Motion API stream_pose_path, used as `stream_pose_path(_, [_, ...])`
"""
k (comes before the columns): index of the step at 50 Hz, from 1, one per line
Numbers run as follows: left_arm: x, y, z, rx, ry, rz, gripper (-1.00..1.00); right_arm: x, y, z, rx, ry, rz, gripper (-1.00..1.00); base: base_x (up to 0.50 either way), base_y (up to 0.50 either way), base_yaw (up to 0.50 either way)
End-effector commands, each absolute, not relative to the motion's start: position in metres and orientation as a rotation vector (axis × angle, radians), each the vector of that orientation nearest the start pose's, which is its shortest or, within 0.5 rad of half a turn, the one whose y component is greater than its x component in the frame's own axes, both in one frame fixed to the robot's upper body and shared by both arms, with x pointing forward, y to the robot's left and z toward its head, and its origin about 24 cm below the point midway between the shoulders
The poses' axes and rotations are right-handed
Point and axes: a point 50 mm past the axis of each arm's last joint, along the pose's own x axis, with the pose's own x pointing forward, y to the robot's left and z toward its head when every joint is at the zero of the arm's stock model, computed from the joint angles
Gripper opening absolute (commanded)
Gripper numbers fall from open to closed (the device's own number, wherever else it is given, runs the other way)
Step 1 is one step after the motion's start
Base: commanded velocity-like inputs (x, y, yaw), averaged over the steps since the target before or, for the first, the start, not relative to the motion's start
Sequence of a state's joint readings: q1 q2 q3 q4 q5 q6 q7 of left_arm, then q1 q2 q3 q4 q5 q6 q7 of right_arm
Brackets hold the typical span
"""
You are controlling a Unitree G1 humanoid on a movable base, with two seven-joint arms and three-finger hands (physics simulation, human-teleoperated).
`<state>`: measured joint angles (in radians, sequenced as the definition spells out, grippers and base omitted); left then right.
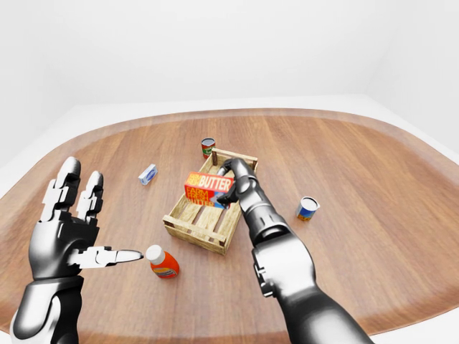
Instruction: Pick up the butter and put it in the tray.
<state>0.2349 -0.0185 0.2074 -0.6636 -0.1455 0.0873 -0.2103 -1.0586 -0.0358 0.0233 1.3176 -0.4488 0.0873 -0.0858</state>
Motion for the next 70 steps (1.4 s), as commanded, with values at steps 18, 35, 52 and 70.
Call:
stream_pose_path(18, [0.187, 0.192, 0.137, -0.018, -0.369, 0.015, 1.00, 0.388, -0.098, 0.057, -0.634, 0.323, 0.031, -1.00, 0.00, 0.00, 0.00])
stream_pose_path(35, [0.188, 0.192, 0.135, -0.020, -0.363, 0.013, 1.00, 0.384, -0.095, 0.050, -0.629, 0.340, 0.039, -1.00, 0.00, 0.00, 0.00])
stream_pose_path(52, [0.187, 0.193, 0.138, -0.018, -0.373, 0.015, 1.00, 0.378, -0.094, 0.039, -0.628, 0.371, 0.038, -1.00, 0.00, 0.00, 0.00])
stream_pose_path(70, [0.187, 0.193, 0.136, -0.020, -0.365, 0.011, 1.00, 0.383, -0.088, 0.051, -0.629, 0.335, 0.047, -1.00, 0.00, 0.00, 0.00])
